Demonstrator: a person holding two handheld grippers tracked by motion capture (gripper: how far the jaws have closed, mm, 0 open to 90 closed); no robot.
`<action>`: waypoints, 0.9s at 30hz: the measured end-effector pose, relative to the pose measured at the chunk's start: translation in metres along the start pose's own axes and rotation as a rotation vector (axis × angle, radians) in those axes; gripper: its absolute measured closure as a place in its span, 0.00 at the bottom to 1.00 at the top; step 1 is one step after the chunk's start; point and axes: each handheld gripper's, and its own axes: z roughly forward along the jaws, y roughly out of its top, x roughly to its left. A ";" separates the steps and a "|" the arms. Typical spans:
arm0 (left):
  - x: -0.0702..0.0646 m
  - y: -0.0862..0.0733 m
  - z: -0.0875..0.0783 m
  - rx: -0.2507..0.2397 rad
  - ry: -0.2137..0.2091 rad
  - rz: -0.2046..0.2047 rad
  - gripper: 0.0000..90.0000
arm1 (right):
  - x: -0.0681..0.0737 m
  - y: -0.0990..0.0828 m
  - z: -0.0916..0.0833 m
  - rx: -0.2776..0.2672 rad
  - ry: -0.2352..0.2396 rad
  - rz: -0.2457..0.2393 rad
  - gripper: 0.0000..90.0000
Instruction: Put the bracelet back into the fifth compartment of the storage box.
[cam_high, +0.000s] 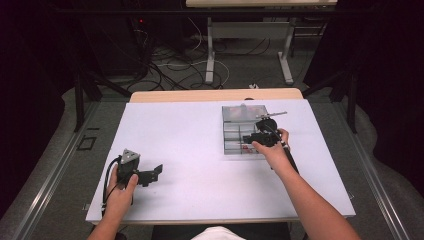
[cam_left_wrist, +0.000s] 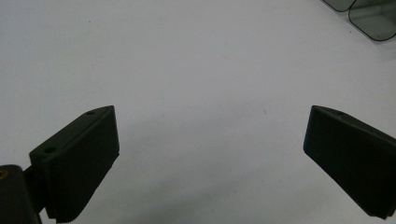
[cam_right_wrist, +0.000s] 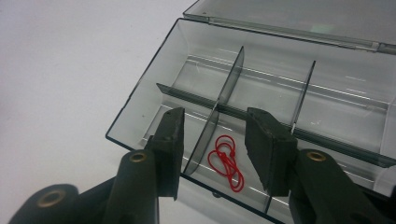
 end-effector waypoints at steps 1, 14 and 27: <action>0.000 0.000 -0.001 0.009 -0.004 0.003 0.04 | 0.001 0.000 -0.001 -0.002 0.001 -0.001 0.62; 0.000 0.000 0.000 0.008 -0.005 0.003 0.04 | 0.007 -0.001 -0.010 -0.027 0.009 -0.033 0.45; 0.000 0.000 0.000 0.001 -0.002 -0.004 0.04 | 0.014 -0.005 -0.023 -0.094 0.019 -0.063 0.23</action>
